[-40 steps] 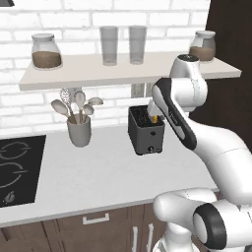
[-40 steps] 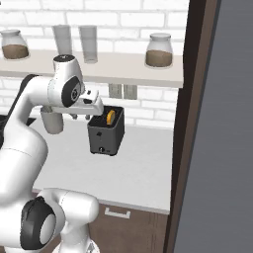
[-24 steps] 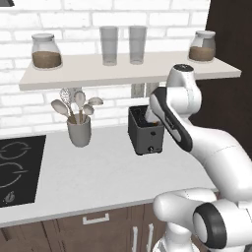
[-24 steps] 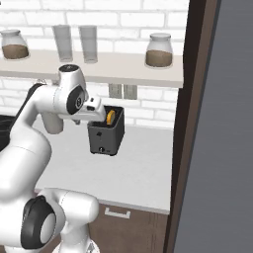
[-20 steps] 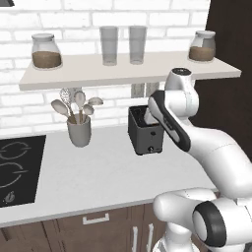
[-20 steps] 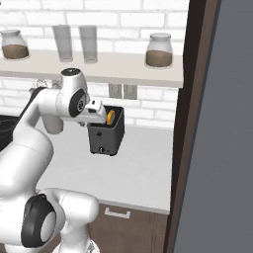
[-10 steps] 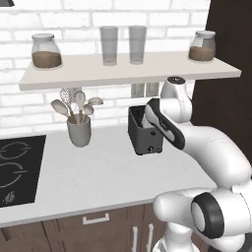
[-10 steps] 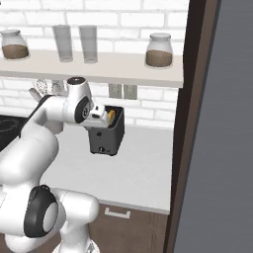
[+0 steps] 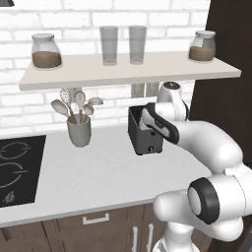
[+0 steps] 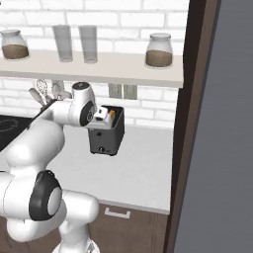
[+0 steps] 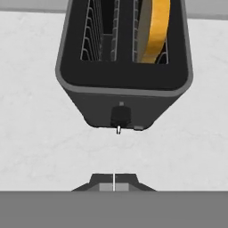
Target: Start the toaster. Once the lever pops up, take the bread to the plate on the dining counter.
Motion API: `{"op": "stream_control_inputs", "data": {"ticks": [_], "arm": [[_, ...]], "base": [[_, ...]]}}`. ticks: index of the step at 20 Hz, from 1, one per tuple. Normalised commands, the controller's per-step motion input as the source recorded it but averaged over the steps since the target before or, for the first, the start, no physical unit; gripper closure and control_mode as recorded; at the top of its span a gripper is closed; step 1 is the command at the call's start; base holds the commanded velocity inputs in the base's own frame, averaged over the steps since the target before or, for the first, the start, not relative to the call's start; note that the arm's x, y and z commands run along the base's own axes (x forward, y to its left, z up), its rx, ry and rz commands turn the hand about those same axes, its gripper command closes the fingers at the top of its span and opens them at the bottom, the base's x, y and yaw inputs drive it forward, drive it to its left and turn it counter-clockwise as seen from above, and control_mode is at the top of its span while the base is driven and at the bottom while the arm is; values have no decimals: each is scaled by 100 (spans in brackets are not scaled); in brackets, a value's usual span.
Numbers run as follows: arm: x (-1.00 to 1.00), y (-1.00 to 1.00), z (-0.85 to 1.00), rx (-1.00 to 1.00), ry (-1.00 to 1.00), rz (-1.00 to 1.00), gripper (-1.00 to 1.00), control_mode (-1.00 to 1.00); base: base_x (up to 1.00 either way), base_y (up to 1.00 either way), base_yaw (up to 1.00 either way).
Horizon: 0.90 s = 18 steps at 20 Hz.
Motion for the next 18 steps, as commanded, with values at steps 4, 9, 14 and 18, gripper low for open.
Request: {"op": "stream_control_inputs", "data": {"ticks": [4,9,14,18], "arm": [[28,0,-22,0,0,0,100,-100],[26,0,-22,0,0,0,100,-100],[25,-3,-21,0,0,0,100,-100],[23,-9,-21,0,0,0,100,-100]], "base": [[0,0,0],[0,0,0],[0,0,0],[0,0,0]]}}
